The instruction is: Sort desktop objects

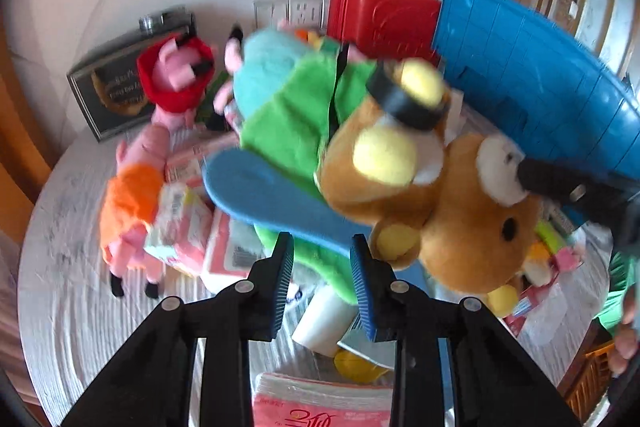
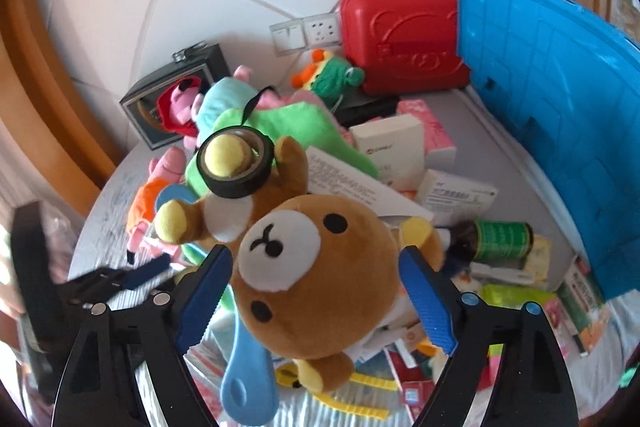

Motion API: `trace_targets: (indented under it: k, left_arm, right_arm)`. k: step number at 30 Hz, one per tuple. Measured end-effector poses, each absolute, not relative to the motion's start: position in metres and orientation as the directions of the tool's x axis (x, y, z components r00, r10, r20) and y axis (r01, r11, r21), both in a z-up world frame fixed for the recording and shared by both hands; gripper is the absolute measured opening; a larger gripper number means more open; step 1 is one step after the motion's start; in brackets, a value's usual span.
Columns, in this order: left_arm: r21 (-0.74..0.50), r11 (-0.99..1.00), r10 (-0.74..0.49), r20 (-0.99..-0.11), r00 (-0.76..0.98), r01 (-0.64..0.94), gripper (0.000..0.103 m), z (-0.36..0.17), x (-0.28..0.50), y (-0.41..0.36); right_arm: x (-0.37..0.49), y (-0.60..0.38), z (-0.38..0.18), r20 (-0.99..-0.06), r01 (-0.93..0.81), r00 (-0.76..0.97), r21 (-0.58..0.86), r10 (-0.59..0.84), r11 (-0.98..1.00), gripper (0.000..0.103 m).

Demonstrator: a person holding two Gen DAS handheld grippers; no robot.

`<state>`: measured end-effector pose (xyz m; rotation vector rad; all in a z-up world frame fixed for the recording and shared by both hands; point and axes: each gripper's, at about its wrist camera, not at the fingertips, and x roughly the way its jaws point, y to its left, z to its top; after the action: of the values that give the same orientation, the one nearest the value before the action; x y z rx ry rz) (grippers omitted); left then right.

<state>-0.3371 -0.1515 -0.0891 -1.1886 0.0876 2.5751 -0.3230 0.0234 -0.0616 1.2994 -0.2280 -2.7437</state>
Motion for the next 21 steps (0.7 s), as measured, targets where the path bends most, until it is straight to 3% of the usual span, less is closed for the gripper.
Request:
trace_targets:
  k: [1,3,4,5,9,13,14,16,21]
  left_arm:
    - [-0.073,-0.950,0.255,-0.741,-0.621,-0.302,0.030,-0.080,-0.336,-0.151]
    - [-0.064,-0.947,0.266,-0.707,-0.655,-0.315,0.045,-0.055,-0.336,-0.143]
    - [-0.051,-0.948,0.259,-0.701,-0.664,-0.315,0.062,-0.048,-0.338,-0.139]
    - [-0.031,-0.947,0.253,-0.689,-0.679,-0.321,0.071,-0.042,-0.342,-0.133]
    - [0.113,-0.933,0.166,-0.709,-0.685,-0.343,0.072,-0.044,-0.375,-0.089]
    - [0.161,-0.920,0.107,-0.775,-0.623,-0.358,0.072,-0.071,-0.409,-0.060]
    - [0.172,-0.919,0.092,-0.782,-0.616,-0.355,0.070,-0.078,-0.414,-0.056]
    - [0.106,-0.921,0.154,-0.785,-0.600,-0.375,0.056,-0.082,-0.415,-0.057]
    - [0.056,-0.936,0.225,-0.663,-0.714,-0.348,0.056,-0.041,-0.371,-0.087]
  right_arm:
    - [-0.322,0.028,-0.062,-0.762,0.010,-0.633,0.171,-0.139,-0.985,0.086]
    - [-0.319,0.038,-0.063,-0.763,-0.015,-0.634,0.176,-0.127,-0.984,0.086]
    - [-0.318,0.045,-0.065,-0.766,-0.036,-0.631,0.185,-0.121,-0.982,0.086]
    - [-0.317,0.050,-0.066,-0.769,-0.048,-0.628,0.192,-0.120,-0.980,0.086]
    - [-0.311,0.069,-0.072,-0.776,-0.080,-0.619,0.214,-0.120,-0.974,0.087]
    - [-0.308,0.081,-0.078,-0.785,-0.093,-0.608,0.219,-0.118,-0.971,0.087]
    - [-0.309,0.083,-0.080,-0.787,-0.095,-0.605,0.219,-0.118,-0.971,0.087]
    - [-0.309,0.084,-0.083,-0.791,-0.093,-0.598,0.223,-0.125,-0.970,0.088]
    - [-0.313,0.076,-0.086,-0.791,-0.061,-0.592,0.233,-0.153,-0.970,0.088]
